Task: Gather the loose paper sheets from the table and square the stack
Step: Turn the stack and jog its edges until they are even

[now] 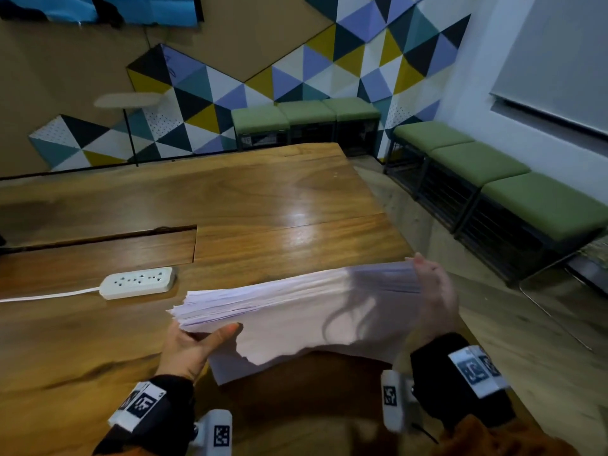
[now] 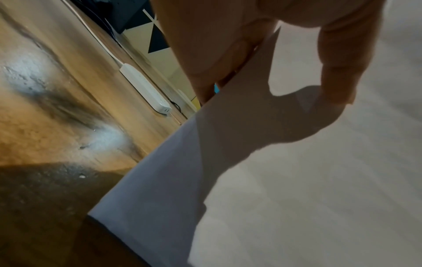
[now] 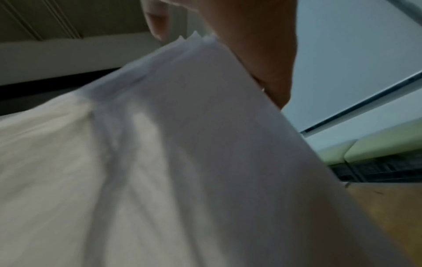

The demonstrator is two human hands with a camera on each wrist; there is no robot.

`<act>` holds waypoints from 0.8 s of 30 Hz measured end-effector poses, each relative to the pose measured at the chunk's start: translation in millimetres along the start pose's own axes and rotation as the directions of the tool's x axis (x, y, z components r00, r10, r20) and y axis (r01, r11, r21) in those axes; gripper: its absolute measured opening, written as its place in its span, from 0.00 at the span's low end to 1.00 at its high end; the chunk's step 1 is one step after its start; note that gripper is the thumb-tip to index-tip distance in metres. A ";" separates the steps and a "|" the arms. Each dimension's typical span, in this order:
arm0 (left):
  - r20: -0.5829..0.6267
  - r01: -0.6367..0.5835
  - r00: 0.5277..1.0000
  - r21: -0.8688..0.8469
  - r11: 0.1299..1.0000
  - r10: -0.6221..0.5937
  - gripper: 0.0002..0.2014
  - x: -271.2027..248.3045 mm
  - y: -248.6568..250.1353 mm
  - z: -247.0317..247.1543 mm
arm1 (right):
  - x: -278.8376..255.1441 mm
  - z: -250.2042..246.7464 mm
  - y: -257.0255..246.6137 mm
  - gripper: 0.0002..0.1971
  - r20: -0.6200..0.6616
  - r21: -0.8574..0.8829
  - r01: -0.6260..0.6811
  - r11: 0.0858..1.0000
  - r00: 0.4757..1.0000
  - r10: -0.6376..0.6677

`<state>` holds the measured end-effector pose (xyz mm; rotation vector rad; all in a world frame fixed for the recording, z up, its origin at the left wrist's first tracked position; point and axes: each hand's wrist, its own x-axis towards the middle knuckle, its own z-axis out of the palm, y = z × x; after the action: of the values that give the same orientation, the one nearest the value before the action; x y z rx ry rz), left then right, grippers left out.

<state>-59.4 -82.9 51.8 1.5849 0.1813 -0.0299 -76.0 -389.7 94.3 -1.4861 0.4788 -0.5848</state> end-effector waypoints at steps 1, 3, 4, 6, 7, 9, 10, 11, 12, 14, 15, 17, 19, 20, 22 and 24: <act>0.003 0.009 1.000 -0.010 1.000 -0.009 0.29 0.9 -0.6 -0.9 | 0.7 2.3 -0.9 0.16 -0.036 -0.022 -0.012 1.000 0.999 0.011; 0.006 0.021 1.000 -0.029 0.999 -0.021 0.35 2.4 -0.8 -3.0 | 2.2 2.7 1.3 0.11 -0.090 -0.048 -0.031 0.998 0.996 0.027; 0.007 0.014 1.000 -0.024 1.000 -0.014 0.36 2.8 -0.9 -4.1 | 2.2 2.0 3.4 0.08 -0.113 -0.031 -0.049 0.998 0.993 0.045; 0.001 -0.016 1.000 -0.009 1.000 0.016 0.37 3.7 -1.3 -5.2 | -0.4 2.2 3.7 0.06 -0.123 0.018 -0.066 0.998 0.990 0.068; 0.004 -0.022 1.000 -0.011 1.000 0.022 0.36 4.3 -2.1 -5.8 | -1.7 2.8 1.6 0.04 -0.119 0.015 -0.059 0.998 0.991 0.061; 0.019 -0.009 1.000 -0.044 0.999 0.010 0.31 4.2 -3.7 -5.4 | -1.0 3.2 -0.8 0.03 -0.136 0.003 -0.066 0.998 0.989 0.065; 0.020 -0.006 1.000 -0.066 0.998 0.007 0.28 3.5 -3.5 -4.8 | 0.5 2.5 -1.0 0.03 -0.162 -0.009 -0.077 0.997 0.984 0.074; 0.019 -0.006 1.000 -0.074 0.997 0.007 0.27 3.3 -3.4 -4.6 | 1.4 1.8 -2.1 0.03 -0.182 -0.008 -0.083 0.997 0.980 0.080; 0.031 -0.009 0.999 -0.082 0.997 0.011 0.31 3.3 -2.9 -4.7 | 3.0 1.6 -2.8 0.03 -0.188 0.006 -0.080 0.997 0.979 0.080; 0.038 -0.013 0.999 -0.077 0.997 0.016 0.48 3.6 -1.9 -4.4 | 2.1 4.0 -5.9 0.05 -0.172 -0.008 -0.073 0.997 0.983 0.071; 0.031 -0.008 0.999 -0.079 0.997 0.011 0.52 3.7 -1.8 -4.0 | 1.3 5.1 -6.9 0.07 -0.150 -0.028 -0.077 0.997 0.986 0.072; 0.041 -0.004 0.999 -0.087 0.996 0.008 0.53 4.3 -2.2 -4.2 | 3.5 5.9 -5.6 0.07 -0.158 -0.063 -0.109 0.992 0.983 0.098; 0.051 -0.016 0.998 -0.075 0.997 0.020 0.52 4.1 -1.1 -4.6 | 6.0 3.5 -4.8 0.08 -0.176 -0.037 -0.144 0.989 0.975 0.136; 0.057 -0.021 0.998 -0.062 0.998 0.024 0.52 4.0 -0.5 -4.6 | 6.2 2.8 -5.7 0.09 -0.174 -0.010 -0.138 0.990 0.975 0.134; 0.058 -0.023 0.998 -0.052 0.998 0.026 0.52 4.9 -0.7 -4.7 | 3.4 3.4 -6.6 0.08 -0.134 -0.036 -0.091 0.995 0.987 0.086; 0.050 -0.012 0.999 -0.077 0.997 0.016 0.52 5.4 -2.0 -4.3 | 1.4 2.6 -5.7 0.08 -0.114 -0.063 -0.079 0.995 0.991 0.072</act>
<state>-54.7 -78.1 49.2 1.5073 0.1302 -0.0513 -73.7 -388.5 100.1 -1.4979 0.6451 -0.5992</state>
